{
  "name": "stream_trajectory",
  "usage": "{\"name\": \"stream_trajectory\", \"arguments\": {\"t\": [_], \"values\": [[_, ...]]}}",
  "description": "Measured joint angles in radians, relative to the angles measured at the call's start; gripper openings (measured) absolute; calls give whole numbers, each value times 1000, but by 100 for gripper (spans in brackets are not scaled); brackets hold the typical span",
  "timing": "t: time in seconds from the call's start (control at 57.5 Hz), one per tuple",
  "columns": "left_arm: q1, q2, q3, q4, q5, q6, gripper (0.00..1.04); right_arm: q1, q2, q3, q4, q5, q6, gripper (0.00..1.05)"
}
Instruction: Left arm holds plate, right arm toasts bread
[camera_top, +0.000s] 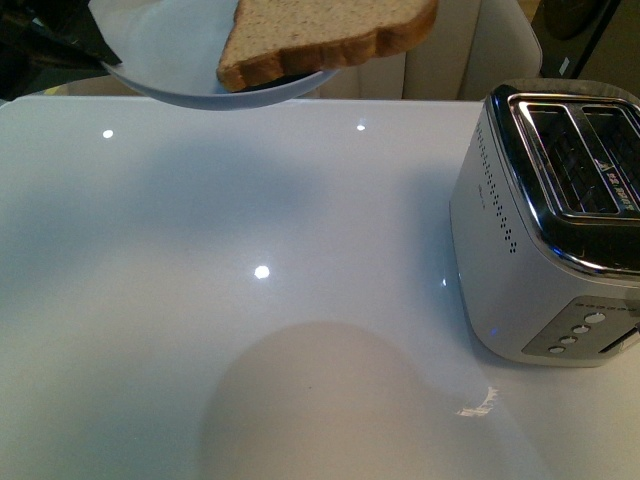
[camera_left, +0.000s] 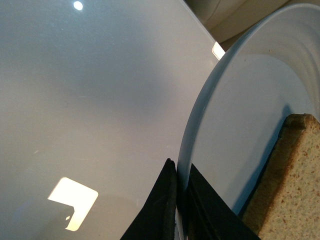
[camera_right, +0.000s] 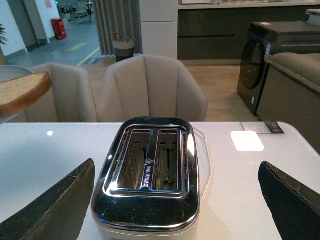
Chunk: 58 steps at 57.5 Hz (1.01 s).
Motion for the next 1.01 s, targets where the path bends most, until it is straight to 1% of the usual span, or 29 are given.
{"name": "stream_trajectory", "arguments": {"t": [0.191,0.539,0.66,1.008], "values": [[-72,-4,23,-22,-11,-34,3,0,0,0,0,0,0,96],[-143,-40,26,-15,1,-71,3,0,0,0,0,0,0,96],[-156,-53,26,-41,0,-70,3,0,0,0,0,0,0,96],[-159,-54,26,-42,-2,-70,3,0,0,0,0,0,0,96]]}}
